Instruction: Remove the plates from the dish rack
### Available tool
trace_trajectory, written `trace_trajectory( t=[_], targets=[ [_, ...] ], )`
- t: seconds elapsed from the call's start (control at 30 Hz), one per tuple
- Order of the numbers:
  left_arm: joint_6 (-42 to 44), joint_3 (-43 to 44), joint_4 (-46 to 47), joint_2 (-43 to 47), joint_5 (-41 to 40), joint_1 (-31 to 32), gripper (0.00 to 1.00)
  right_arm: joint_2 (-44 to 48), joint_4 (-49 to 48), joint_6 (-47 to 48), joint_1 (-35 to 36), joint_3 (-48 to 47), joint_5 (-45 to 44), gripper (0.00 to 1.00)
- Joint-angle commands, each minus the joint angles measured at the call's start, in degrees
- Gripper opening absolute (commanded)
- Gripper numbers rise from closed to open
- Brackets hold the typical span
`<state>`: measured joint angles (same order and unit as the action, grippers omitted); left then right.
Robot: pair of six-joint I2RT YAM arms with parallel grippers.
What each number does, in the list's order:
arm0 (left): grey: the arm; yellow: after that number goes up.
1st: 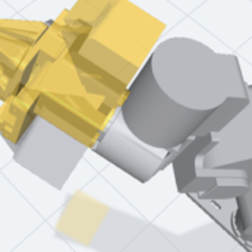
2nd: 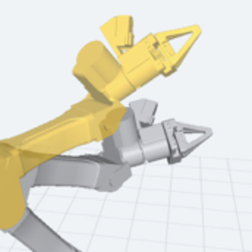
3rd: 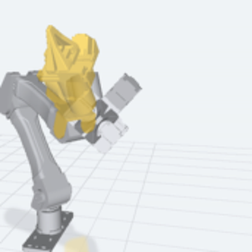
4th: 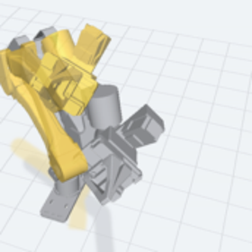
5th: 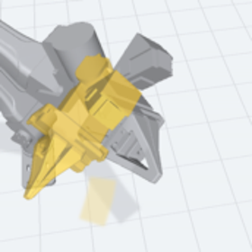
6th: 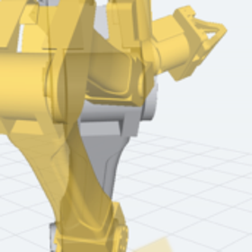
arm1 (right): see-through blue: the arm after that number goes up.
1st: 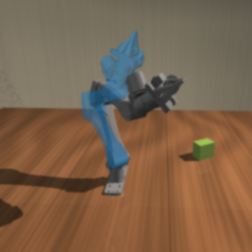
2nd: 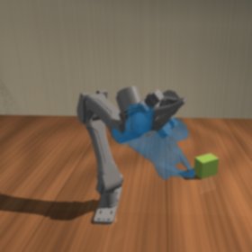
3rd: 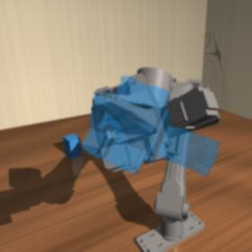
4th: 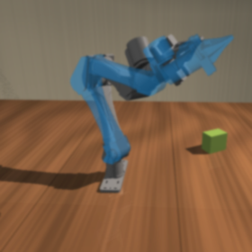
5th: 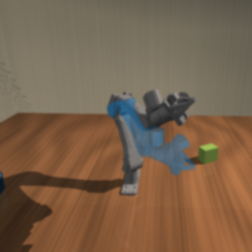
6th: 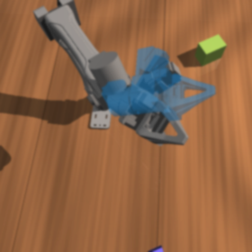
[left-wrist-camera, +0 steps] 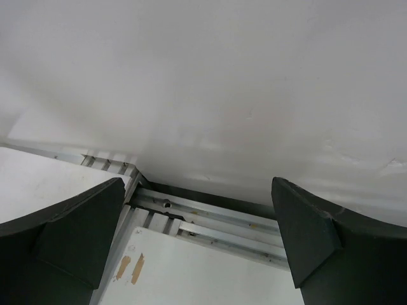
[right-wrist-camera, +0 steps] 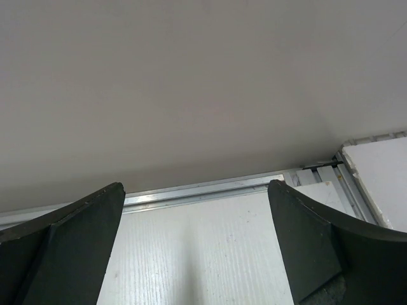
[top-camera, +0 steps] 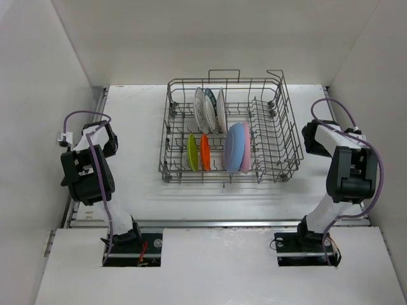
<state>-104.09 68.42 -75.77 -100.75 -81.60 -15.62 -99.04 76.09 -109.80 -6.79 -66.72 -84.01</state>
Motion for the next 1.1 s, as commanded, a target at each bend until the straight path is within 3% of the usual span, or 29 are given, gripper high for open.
trace_trajectory(
  t=[0.0, 0.17, 0.23, 0.3, 0.47, 0.53, 0.57, 0.6, 0.63, 0.7, 0.73, 0.8, 0.87, 0.97, 1.0, 1.07],
  targets=[
    [-1.46, 0.75, -15.29, 1.26, -1.28, -0.38, 1.00, 0.43, 3.18, -1.21, -0.51, -1.84, -1.16, 1.00],
    [-0.94, 0.75, -15.29, 1.26, -1.28, -0.38, 1.00, 0.43, 3.18, -1.21, -0.51, -1.84, -1.16, 1.00],
    [3.08, 4.58, -15.29, 1.78, -2.59, -0.38, 1.00, 0.95, 3.18, -0.51, -0.51, -1.84, -1.16, 1.00],
    [18.08, 10.73, -15.29, 1.78, -4.00, -0.38, 1.00, 1.57, 3.18, 5.01, -0.51, -5.15, -1.16, 1.00],
    [38.48, 31.18, -14.68, 4.93, -5.06, 3.73, 1.00, 5.35, 3.18, 16.10, 1.16, -12.81, -1.16, 1.00],
    [50.25, 36.41, -8.11, 6.43, -2.96, 6.90, 1.00, 6.93, 3.18, 19.78, 2.99, -16.40, -0.64, 1.00],
    [68.49, 37.82, -2.25, 9.14, -0.51, 8.48, 1.00, 8.15, 3.18, 20.84, 3.62, -17.82, 0.06, 1.00],
    [78.94, 37.84, 10.51, 11.26, 11.26, 10.85, 1.00, 8.17, 3.18, 23.64, 4.32, -19.57, 0.77, 1.00],
    [87.92, 37.84, 14.47, 13.71, 20.69, 11.65, 1.00, 8.86, 3.18, 25.49, 5.11, -21.24, 1.99, 1.00],
    [101.03, 36.36, 18.53, 22.38, 39.76, 12.19, 1.00, 8.87, 3.18, 30.49, 7.92, -26.87, 2.53, 1.00],
    [105.28, 35.30, 22.55, 25.31, 61.00, 12.19, 1.00, 8.87, 3.18, 32.26, 9.06, -28.54, 2.53, 1.00],
    [113.37, 33.71, 23.82, 31.19, 78.19, 13.23, 1.00, 8.87, 1.52, 37.52, 12.66, -33.29, 4.37, 1.00],
    [115.96, 35.71, 23.13, 31.23, 80.04, 18.76, 1.00, 8.87, -5.98, 50.76, 14.60, -36.01, 7.96, 1.00],
    [117.10, 48.96, 11.85, 23.26, 80.02, 24.22, 1.00, 13.07, -27.48, 82.16, 15.93, -34.46, 31.45, 1.00],
    [117.10, 53.09, 8.48, 20.45, 80.02, 25.19, 1.00, 15.18, -31.67, 85.77, 15.93, -30.18, 46.33, 1.00],
    [117.10, 63.43, 0.41, 12.71, 82.29, 28.95, 1.00, 23.34, -43.24, 91.92, 15.93, -24.63, 57.59, 1.00]
  ],
)
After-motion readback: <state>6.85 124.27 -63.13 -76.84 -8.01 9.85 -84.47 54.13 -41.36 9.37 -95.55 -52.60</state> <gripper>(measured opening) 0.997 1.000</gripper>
